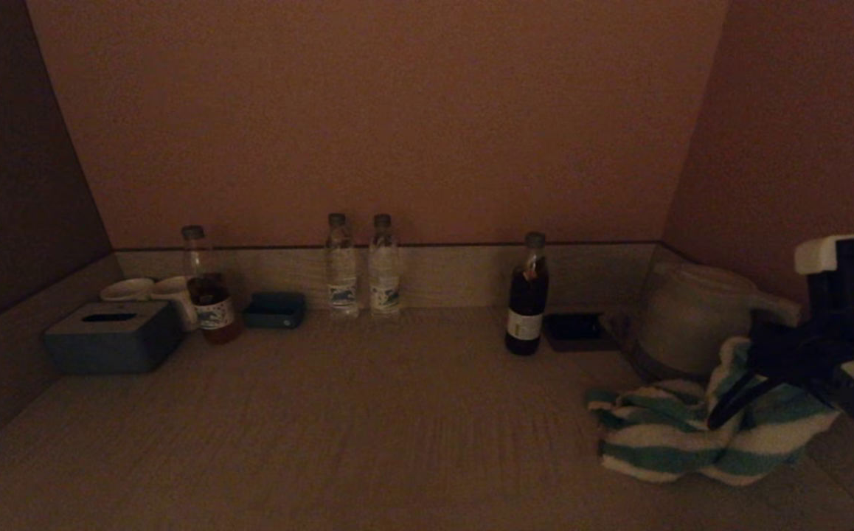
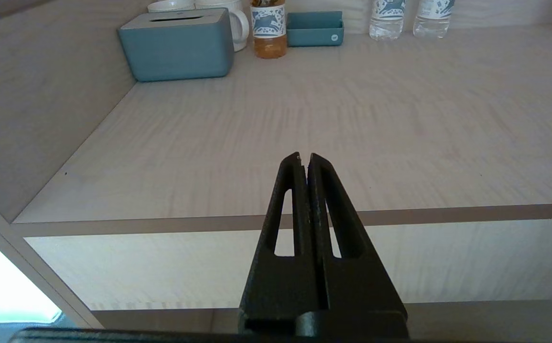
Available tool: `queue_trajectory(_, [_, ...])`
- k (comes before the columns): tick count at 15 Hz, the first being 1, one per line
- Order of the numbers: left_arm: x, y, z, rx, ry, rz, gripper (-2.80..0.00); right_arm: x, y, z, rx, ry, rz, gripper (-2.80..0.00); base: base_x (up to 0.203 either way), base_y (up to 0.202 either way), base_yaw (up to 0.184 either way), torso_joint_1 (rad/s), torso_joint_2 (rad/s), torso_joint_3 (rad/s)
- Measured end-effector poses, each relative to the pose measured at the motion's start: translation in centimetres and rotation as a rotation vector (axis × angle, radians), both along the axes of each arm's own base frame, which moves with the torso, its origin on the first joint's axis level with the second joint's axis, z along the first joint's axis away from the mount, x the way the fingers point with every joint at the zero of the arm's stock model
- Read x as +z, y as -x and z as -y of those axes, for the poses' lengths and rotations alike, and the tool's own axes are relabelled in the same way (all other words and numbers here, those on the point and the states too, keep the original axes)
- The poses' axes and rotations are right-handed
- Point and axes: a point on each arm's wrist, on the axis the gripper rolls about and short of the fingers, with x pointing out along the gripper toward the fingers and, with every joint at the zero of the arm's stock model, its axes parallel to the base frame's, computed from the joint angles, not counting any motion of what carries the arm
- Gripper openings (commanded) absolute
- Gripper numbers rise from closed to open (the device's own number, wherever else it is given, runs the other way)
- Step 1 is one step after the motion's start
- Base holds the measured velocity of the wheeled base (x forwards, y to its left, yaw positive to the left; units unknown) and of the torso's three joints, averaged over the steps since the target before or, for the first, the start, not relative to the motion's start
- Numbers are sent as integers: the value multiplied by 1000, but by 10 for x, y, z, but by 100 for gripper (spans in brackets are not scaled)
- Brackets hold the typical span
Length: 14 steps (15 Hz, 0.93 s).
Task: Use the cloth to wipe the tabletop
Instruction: Place the tablecloth
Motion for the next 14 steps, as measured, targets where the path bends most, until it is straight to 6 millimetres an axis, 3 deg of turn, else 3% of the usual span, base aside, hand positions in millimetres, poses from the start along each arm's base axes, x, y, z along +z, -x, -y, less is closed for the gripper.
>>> queue_trajectory(14, [0, 0, 0, 0, 0, 0, -280, -2, 1, 0, 3, -5, -6, 0, 0, 0, 0, 0, 0, 0])
